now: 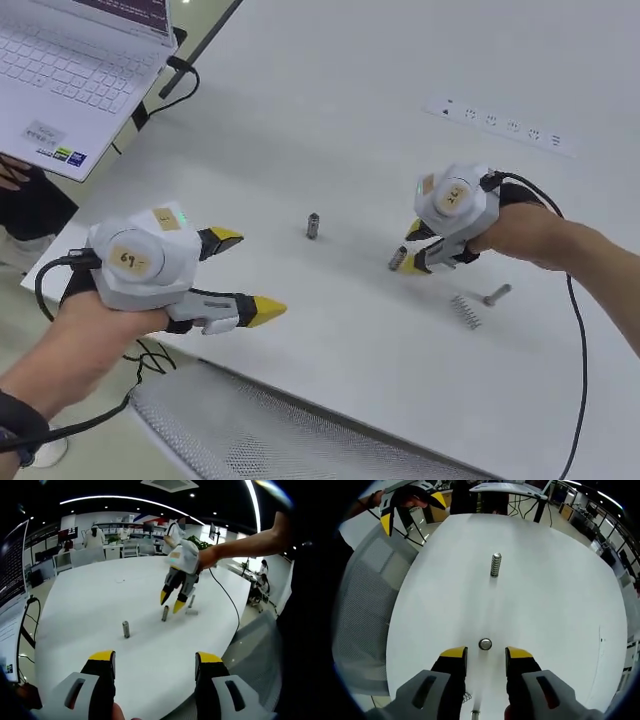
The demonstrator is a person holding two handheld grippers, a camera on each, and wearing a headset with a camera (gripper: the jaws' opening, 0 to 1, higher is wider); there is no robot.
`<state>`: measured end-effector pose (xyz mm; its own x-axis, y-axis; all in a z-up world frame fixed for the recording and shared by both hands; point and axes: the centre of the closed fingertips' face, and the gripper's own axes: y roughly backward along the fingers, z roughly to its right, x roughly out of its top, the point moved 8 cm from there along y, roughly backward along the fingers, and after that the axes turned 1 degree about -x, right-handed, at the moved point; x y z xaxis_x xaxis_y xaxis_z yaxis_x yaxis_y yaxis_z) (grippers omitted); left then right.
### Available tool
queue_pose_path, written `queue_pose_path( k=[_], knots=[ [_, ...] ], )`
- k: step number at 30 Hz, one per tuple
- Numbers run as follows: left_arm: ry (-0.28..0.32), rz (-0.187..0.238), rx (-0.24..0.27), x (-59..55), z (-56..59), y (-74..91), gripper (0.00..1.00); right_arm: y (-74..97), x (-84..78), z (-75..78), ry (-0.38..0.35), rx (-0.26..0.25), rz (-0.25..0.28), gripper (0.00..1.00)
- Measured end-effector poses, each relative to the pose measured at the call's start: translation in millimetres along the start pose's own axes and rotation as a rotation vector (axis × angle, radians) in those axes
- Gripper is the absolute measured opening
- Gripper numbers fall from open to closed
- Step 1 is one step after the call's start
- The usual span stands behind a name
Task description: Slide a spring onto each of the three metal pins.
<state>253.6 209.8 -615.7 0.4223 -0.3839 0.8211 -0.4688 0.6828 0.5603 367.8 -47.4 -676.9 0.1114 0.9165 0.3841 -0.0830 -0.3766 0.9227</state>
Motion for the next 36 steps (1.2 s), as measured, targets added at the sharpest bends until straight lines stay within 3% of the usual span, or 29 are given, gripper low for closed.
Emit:
queue_pose_path(
  k=[16, 27, 36],
  knots=[
    [-0.012, 0.018, 0.011, 7.0, 3.2, 4.0, 0.60, 28.3, -22.5, -8.7, -0.139, -0.109, 0.075, 0.34],
    [-0.018, 0.028, 0.011, 12.2, 8.2, 3.5, 0.60, 50.3, -35.3, -28.5, -0.262, -0.194, 0.165, 0.35],
    [-0.020, 0.038, 0.006, 15.5, 10.4, 0.4, 0.60, 59.6, -48.8, -43.8, -0.320, -0.234, 0.196, 0.36]
  ],
)
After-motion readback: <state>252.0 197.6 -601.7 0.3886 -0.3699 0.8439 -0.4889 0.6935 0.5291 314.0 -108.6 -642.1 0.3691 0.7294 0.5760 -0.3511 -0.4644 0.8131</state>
